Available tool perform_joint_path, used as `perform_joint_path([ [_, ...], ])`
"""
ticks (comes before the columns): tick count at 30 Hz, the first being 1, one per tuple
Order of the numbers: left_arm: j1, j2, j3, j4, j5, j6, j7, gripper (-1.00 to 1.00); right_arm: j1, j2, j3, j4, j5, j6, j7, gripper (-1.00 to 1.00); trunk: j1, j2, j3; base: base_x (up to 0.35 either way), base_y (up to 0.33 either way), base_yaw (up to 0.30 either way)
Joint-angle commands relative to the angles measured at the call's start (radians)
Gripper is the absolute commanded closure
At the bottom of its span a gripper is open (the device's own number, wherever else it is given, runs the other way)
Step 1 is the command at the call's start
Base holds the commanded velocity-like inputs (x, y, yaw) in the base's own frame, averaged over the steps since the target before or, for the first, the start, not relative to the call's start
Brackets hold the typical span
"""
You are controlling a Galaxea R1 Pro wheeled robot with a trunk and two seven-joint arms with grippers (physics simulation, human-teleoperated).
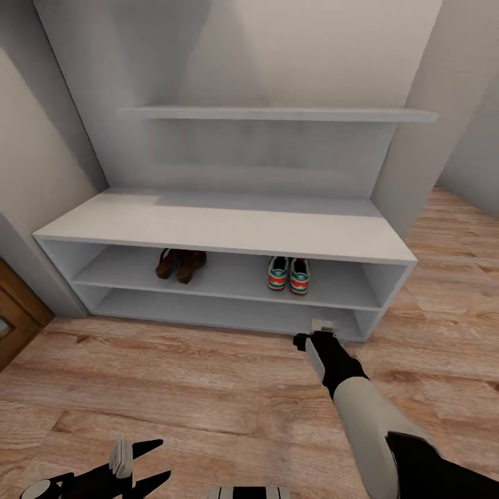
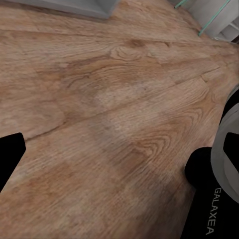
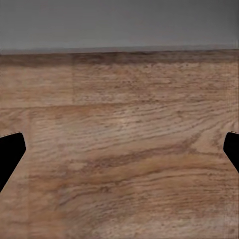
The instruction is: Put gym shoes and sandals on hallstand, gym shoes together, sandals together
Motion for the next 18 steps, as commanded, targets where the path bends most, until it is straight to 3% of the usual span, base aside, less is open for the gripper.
perform_joint_path([
  [1, -0.001, 0.0, 0.005, 0.0, -0.005, -0.006, -0.003, -1.0, 0.004, 0.001, -0.006, 0.015, 0.011, -0.017, 0.003, -1.0, 0.0, 0.0, -0.001, 0.0, 0.0, 0.0],
  [3, -0.001, 0.0, 0.004, 0.0, -0.005, -0.006, -0.003, -1.0, 0.012, 0.001, -0.006, 0.051, 0.014, -0.066, 0.003, -1.0, -0.001, 0.0, 0.003, 0.0, 0.0, 0.0],
  [4, -0.001, 0.001, 0.004, 0.0, -0.005, -0.006, -0.003, -1.0, 0.024, 0.001, -0.006, 0.137, 0.026, -0.178, 0.003, -1.0, -0.001, 0.0, 0.003, 0.0, 0.0, 0.0],
  [6, -0.001, 0.001, 0.004, 0.0, -0.005, -0.006, -0.003, -1.0, 0.027, 0.001, -0.006, 0.182, 0.037, -0.233, 0.003, -1.0, -0.001, 0.0, 0.003, 0.0, 0.0, 0.0],
  [12, -0.001, 0.002, 0.005, 0.001, -0.005, -0.006, -0.003, -1.0, 0.032, 0.0, -0.006, 0.31, 0.084, -0.363, 0.003, -1.0, -0.001, 0.0, 0.003, 0.0, 0.0, 0.0],
  [14, -0.001, 0.002, 0.005, 0.001, -0.006, -0.006, -0.003, -1.0, 0.034, -0.017, -0.006, 0.387, 0.125, -0.434, 0.003, -1.0, -0.002, 0.0, 0.011, 0.0, 0.0, 0.0],
  [18, -0.001, 0.003, 0.006, 0.001, -0.007, -0.006, 0.001, -1.0, 0.042, -0.025, -0.006, 0.411, 0.136, -0.459, 0.003, -1.0, -0.003, 0.001, 0.026, 0.0, 0.0, 0.0],
])
